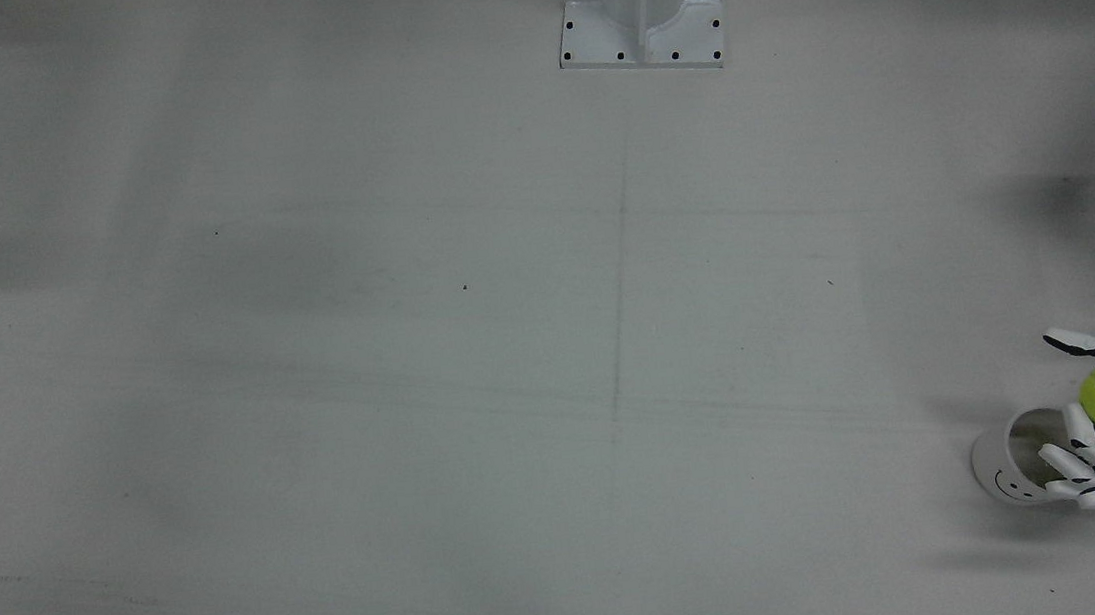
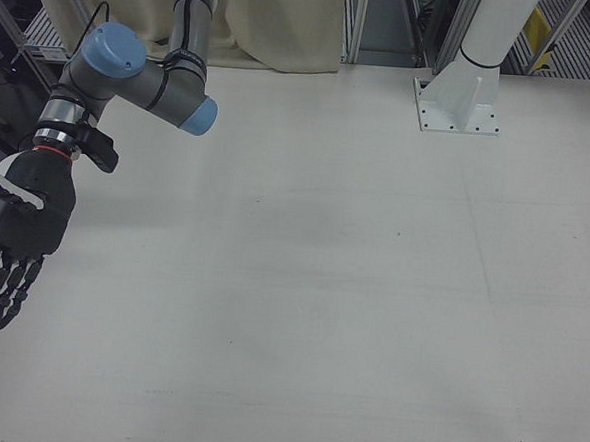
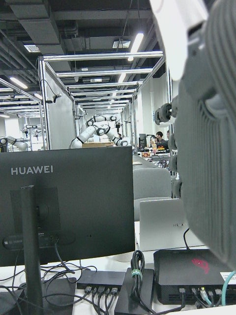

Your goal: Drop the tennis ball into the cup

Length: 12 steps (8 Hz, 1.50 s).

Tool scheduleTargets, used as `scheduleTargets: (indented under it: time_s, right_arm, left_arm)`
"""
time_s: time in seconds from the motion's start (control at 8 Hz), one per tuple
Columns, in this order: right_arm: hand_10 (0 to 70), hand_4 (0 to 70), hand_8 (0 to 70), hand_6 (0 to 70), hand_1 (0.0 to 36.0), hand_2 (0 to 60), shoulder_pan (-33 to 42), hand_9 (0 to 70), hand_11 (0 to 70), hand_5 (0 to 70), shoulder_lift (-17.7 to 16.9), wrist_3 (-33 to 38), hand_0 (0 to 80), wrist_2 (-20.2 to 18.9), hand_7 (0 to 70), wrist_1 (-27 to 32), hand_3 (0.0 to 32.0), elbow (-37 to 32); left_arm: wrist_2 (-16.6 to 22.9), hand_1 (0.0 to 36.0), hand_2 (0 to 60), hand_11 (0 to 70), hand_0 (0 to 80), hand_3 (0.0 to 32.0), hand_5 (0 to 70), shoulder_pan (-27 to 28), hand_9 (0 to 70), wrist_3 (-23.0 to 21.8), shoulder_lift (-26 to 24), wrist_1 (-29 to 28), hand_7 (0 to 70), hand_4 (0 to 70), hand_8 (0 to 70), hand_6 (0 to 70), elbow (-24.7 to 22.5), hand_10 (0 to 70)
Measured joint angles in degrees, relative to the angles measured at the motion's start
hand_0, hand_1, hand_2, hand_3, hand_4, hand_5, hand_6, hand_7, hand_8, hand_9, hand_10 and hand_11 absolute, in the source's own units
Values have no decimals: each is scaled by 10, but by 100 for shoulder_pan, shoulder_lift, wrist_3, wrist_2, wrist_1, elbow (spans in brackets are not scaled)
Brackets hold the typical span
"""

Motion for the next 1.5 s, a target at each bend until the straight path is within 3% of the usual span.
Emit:
scheduleTargets:
  time_s: [0.12, 0.25, 0.38, 0.88, 1.0, 1.12, 1.25, 1.38, 1.5]
  right_arm:
    - [0, 0, 0, 0, 0, 0, 0, 0, 0, 0, 0, -1, 0, 0, 0, -1, 0, 2]
    - [0, 0, 0, 0, 0, 0, 0, 0, 0, 0, 0, -3, 0, 0, 0, -1, 0, 3]
    - [0, 0, 0, 0, 0, 0, 0, 0, 0, 0, 0, -4, 0, 0, 0, 1, 0, 3]
    - [0, 0, 0, 0, 0, 0, 0, 0, 0, 0, 0, -5, 0, 0, 0, 0, 0, 3]
    - [0, 0, 0, 0, 0, 0, 0, 0, 0, 0, 0, -5, 0, 0, 0, 1, 0, 3]
    - [0, 0, 0, 0, 0, 0, 0, 0, 0, 0, 0, -2, 0, 3, 0, 2, 0, 3]
    - [0, 0, 0, 0, 0, 0, 0, 0, 0, 0, 0, -2, 0, 3, 0, 3, 0, 3]
    - [0, 0, 0, 0, 0, 0, 0, 0, 0, 0, 0, 0, 0, 2, 0, 3, 0, 4]
    - [0, 0, 0, 0, 0, 0, 0, 0, 0, 0, 0, -1, 0, 1, 0, 3, 0, 3]
  left_arm:
    - [-97, 344, 0, 235, 800, 0, 219, 181, 388, 1, -145, 117, 575, 109, 306, 595, 16, 136]
    - [-137, 341, 0, 228, 800, 0, 229, 260, 384, -10, -254, 220, 563, 110, 317, 657, 26, 131]
    - [-154, 341, 0, 233, 800, 0, 221, 277, 387, -39, -307, 283, 568, 108, 310, 615, 22, 134]
    - [-149, 325, 0, 246, 800, 0, 218, 116, 390, -75, -324, 326, 556, 100, 313, 613, 104, 144]
    - [-152, 322, 0, 246, 800, 0, 204, 110, 364, -75, -321, 306, 510, 102, 286, 537, 172, 145]
    - [-154, 304, 0, 219, 800, 0, 182, 115, 268, -67, -321, 287, 361, 101, 221, 455, 212, 128]
    - [-155, 286, 11, 191, 766, 0, 161, 121, 196, -59, -327, 277, 275, 100, 167, 383, 229, 111]
    - [-155, 278, 12, 188, 700, 0, 140, 119, 188, -58, -327, 272, 276, 100, 143, 296, 236, 109]
    - [-155, 273, 18, 187, 688, 0, 147, 99, 186, -66, -324, 270, 269, 99, 150, 336, 237, 108]
